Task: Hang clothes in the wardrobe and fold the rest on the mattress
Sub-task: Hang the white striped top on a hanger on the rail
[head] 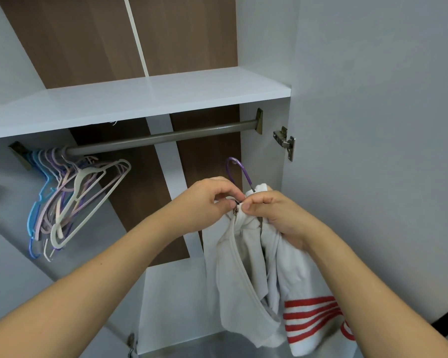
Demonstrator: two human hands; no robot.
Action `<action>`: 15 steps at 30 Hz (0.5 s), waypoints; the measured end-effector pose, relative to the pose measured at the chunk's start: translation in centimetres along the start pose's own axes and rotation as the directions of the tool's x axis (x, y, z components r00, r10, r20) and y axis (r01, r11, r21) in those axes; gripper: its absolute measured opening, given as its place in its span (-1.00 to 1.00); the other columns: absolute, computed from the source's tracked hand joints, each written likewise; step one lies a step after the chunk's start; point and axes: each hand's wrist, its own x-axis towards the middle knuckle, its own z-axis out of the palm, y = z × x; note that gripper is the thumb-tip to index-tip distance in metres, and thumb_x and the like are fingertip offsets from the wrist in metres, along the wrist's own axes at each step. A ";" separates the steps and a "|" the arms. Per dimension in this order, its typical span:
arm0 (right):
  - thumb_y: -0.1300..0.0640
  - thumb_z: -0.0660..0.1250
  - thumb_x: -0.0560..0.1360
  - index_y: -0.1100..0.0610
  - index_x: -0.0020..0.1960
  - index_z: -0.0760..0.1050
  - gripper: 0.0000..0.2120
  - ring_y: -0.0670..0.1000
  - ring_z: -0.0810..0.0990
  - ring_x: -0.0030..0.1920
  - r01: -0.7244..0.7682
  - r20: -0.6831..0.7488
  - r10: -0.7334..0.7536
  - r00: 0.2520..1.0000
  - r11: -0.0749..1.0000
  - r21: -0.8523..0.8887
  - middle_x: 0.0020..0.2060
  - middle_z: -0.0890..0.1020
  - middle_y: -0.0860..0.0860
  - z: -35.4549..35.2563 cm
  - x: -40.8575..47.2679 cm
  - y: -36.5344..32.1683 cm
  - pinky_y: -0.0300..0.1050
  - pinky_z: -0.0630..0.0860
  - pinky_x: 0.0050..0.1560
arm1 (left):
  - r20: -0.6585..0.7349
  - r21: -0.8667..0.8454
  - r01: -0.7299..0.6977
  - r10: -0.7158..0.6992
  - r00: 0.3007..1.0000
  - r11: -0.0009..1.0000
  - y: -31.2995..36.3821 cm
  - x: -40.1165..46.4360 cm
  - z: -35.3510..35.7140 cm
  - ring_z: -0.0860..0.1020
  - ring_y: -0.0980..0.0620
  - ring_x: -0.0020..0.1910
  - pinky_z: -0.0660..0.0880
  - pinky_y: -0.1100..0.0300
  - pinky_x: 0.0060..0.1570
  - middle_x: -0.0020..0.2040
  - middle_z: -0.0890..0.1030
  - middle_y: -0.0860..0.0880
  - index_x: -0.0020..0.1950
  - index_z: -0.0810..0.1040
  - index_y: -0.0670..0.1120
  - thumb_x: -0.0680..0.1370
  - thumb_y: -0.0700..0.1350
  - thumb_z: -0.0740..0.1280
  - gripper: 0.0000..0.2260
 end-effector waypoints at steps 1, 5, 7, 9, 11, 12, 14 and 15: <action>0.26 0.34 0.56 0.19 -0.05 0.68 -0.87 -0.08 0.59 -0.05 -0.007 -0.005 0.007 1.000 1.000 0.003 -0.15 0.66 0.02 0.1 0.0 0.1 -0.15 0.46 0.17 | -0.001 0.039 -0.019 0.019 1.000 0.999 -0.1 0.0 0.0 0.53 0.22 -0.02 0.43 0.45 -0.09 0.00 0.55 0.20 0.04 0.61 0.16 0.61 -0.13 0.35 -0.83; 0.27 0.34 0.56 0.24 0.01 0.67 -0.86 -0.02 0.60 0.01 -0.015 -0.036 0.015 0.999 1.000 -0.007 -0.07 0.68 0.09 0.2 0.0 0.1 -0.07 0.46 0.26 | -0.025 0.132 -0.075 0.079 0.997 0.988 -0.5 -0.1 0.1 0.53 0.17 -0.03 0.44 0.41 -0.09 -0.03 0.54 0.19 0.01 0.58 0.15 0.58 -0.14 0.38 -0.84; 0.25 0.34 0.56 0.21 0.00 0.68 -0.86 0.01 0.61 0.05 -0.024 -0.048 0.023 0.999 1.000 -0.017 -0.05 0.68 0.11 0.1 0.0 0.0 -0.02 0.45 0.31 | -0.034 0.206 -0.095 0.104 0.994 0.974 -0.7 0.0 0.2 0.52 0.15 -0.05 0.48 0.35 -0.06 -0.03 0.53 0.17 0.00 0.55 0.15 0.57 -0.14 0.38 -0.84; 0.24 0.34 0.56 0.18 -0.04 0.68 -0.87 0.08 0.60 0.11 -0.037 -0.066 0.035 0.997 0.999 -0.024 -0.03 0.68 0.13 0.0 0.0 0.0 0.03 0.44 0.35 | -0.040 0.287 -0.094 0.110 0.993 0.953 -1.0 -0.1 0.4 0.50 0.14 -0.08 0.49 0.28 -0.03 -0.05 0.51 0.18 -0.02 0.49 0.15 0.55 -0.09 0.40 -0.85; 0.24 0.34 0.56 0.19 -0.04 0.68 -0.87 0.12 0.58 0.17 -0.041 -0.081 0.039 0.996 0.999 -0.025 0.01 0.67 0.15 0.0 0.0 0.0 0.06 0.43 0.36 | -0.064 0.354 -0.117 0.149 0.987 0.928 -1.3 -0.2 0.8 0.48 0.14 -0.13 0.43 0.25 -0.05 -0.12 0.47 0.20 -0.08 0.44 0.13 0.54 -0.04 0.41 -0.85; 0.24 0.34 0.56 0.20 -0.03 0.67 -0.87 0.13 0.58 0.18 -0.042 -0.083 0.040 0.996 0.999 -0.025 0.02 0.66 0.16 0.0 0.0 0.0 0.05 0.44 0.36 | -0.081 0.389 -0.144 0.190 0.979 0.910 -1.4 -0.3 1.0 0.47 0.13 -0.17 0.40 0.25 -0.07 -0.15 0.45 0.20 -0.11 0.43 0.11 0.54 -0.04 0.40 -0.85; 0.24 0.34 0.56 0.21 -0.04 0.67 -0.87 0.07 0.59 0.13 -0.041 -0.087 0.039 0.995 0.999 -0.018 0.00 0.66 0.14 0.1 0.1 0.0 0.01 0.45 0.33 | -0.091 0.461 -0.194 0.264 0.960 0.866 -1.5 -0.5 1.3 0.45 0.13 -0.20 0.38 0.24 -0.10 -0.17 0.46 0.19 -0.10 0.50 0.08 0.55 -0.04 0.39 -0.91; 0.25 0.33 0.57 0.21 -0.04 0.66 -0.87 0.05 0.59 0.11 -0.039 -0.098 0.038 0.995 0.999 -0.009 0.00 0.66 0.13 0.1 0.1 0.0 0.00 0.46 0.32 | -0.078 0.508 -0.217 0.295 0.952 0.834 -1.5 -0.6 1.4 0.45 0.12 -0.23 0.38 0.23 -0.12 -0.19 0.48 0.17 -0.10 0.54 0.06 0.56 -0.03 0.38 -0.95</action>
